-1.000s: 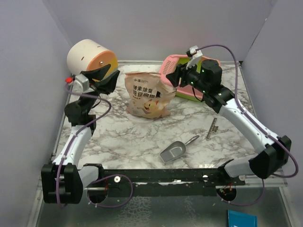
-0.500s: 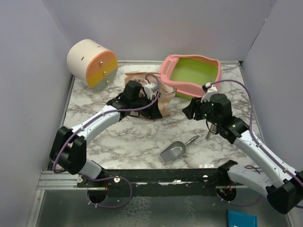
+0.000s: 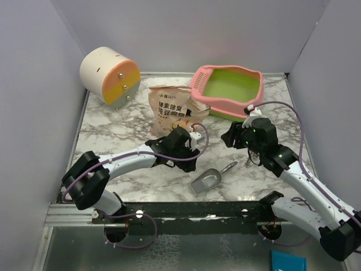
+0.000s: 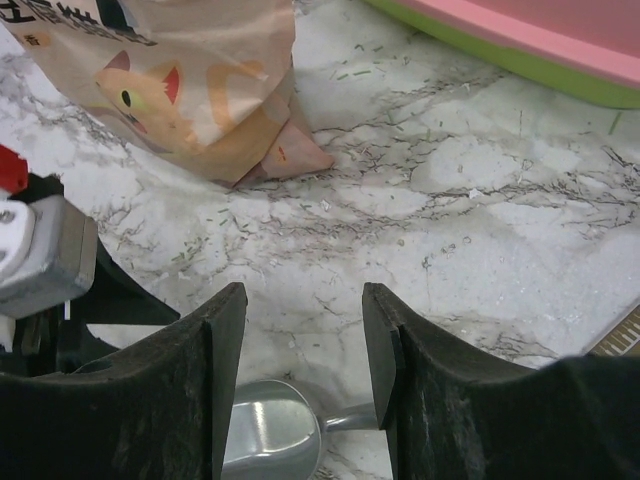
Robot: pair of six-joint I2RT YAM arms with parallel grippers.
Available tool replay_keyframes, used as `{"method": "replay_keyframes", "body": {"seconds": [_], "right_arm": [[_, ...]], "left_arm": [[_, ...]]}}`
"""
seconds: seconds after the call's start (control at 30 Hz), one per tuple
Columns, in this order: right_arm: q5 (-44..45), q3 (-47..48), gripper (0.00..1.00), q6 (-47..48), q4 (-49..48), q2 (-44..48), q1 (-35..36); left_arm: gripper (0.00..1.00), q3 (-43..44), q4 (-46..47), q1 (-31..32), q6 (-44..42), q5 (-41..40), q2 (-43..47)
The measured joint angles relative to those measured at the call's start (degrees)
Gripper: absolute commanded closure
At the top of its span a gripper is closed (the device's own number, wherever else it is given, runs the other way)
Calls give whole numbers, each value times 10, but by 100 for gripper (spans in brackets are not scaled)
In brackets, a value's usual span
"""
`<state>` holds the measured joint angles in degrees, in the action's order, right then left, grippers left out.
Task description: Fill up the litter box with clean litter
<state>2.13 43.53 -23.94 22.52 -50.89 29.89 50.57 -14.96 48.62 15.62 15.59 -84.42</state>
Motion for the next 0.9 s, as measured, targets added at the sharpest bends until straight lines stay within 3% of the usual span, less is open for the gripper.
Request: {"method": "replay_keyframes", "body": {"seconds": [0.37,0.9], "right_arm": [[3,-13,49,0,4,6,0],[14,-22,50,2,8,26,0]], "left_arm": [[52,-40,79,47,-36,-42,4],[56,-40,112,108,-35,-61,-49]]}}
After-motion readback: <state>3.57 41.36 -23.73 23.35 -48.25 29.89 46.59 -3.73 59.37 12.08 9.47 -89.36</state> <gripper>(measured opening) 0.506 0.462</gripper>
